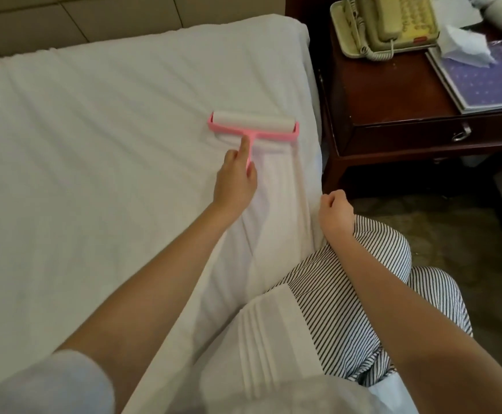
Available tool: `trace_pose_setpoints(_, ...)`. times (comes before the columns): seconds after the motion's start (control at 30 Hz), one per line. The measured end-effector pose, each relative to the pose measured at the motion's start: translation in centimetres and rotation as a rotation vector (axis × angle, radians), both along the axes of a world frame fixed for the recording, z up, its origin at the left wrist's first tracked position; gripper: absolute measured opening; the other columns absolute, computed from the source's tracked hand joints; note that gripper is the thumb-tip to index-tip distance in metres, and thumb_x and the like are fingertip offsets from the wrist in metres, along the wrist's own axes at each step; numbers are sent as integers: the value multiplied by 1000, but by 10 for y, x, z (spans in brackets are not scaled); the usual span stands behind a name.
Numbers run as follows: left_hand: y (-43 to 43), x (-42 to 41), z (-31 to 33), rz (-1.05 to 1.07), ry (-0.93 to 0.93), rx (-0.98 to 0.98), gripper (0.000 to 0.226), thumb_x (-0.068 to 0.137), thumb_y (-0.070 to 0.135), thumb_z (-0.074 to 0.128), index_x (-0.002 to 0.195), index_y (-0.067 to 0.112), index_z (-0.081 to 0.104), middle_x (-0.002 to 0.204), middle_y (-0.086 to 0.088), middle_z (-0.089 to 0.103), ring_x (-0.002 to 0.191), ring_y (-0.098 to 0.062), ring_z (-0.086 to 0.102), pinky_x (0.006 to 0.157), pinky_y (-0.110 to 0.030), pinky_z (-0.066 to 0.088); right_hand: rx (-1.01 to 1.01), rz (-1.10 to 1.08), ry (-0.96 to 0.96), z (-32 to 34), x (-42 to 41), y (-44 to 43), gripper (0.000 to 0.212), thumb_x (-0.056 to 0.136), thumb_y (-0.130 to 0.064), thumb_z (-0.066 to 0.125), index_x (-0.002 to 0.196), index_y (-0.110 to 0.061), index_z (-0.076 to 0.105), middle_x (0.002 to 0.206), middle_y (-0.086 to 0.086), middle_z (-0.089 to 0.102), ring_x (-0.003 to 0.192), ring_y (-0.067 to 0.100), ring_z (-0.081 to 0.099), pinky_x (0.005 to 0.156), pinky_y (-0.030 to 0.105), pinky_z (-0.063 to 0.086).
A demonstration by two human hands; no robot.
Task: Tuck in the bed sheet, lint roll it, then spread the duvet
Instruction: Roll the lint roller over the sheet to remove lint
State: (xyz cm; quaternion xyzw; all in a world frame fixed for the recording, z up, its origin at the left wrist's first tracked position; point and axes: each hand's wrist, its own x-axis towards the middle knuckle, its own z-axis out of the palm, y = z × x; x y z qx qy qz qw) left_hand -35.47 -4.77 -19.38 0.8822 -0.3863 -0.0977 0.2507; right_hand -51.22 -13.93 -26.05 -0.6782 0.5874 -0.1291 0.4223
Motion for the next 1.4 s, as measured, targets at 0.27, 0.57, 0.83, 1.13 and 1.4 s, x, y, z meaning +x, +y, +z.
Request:
trace_pose_setpoints(0.27, 84, -50, 11, -90, 3, 24, 61, 93, 10, 49, 148, 16, 24, 92, -6, 42, 78, -36, 56, 65, -31, 36, 203, -125, -275, -6, -2, -13, 14, 93, -18, 55, 94, -5, 60, 82, -3, 56, 80, 9, 50, 70, 20, 40)
trace_pose_setpoints(0.57, 61, -37, 9, -67, -56, 6, 58, 93, 11, 47, 147, 16, 27, 92, -12, 44, 85, -39, 55, 69, -29, 33, 101, -376, -225, -11, -3, -16, 19, 97, -15, 46, 102, -1, 56, 89, 3, 52, 83, 15, 48, 77, 26, 40)
trace_pose_setpoints(0.83, 10, -26, 30, -97, -82, 219, 57, 97, 15, 38, 149, 15, 17, 114, -19, 47, 101, -39, 52, 78, -36, 38, 227, -337, -165, -14, -4, -21, 26, 95, -14, 45, 109, 5, 58, 94, 10, 52, 87, 20, 48, 81, 32, 42)
trace_pose_setpoints(1.13, 71, -50, 32, -107, -90, 343, 59, 98, 20, 37, 151, 18, 9, 115, -17, 43, 91, -42, 55, 73, -40, 41, -332, 178, 7, 5, -1, 15, 42, 96, -17, 44, 137, -6, 41, 140, 10, 44, 129, 28, 40, 106, 39, 30)
trace_pose_setpoints(1.4, -6, -26, 37, -103, -37, 289, 56, 99, 14, 35, 150, 13, 12, 131, -21, 40, 110, -41, 51, 84, -38, 40, -214, 621, 410, 18, -9, 37, 69, 97, -52, 29, 151, -21, 0, 158, 5, -9, 145, 25, -11, 115, 44, -6)
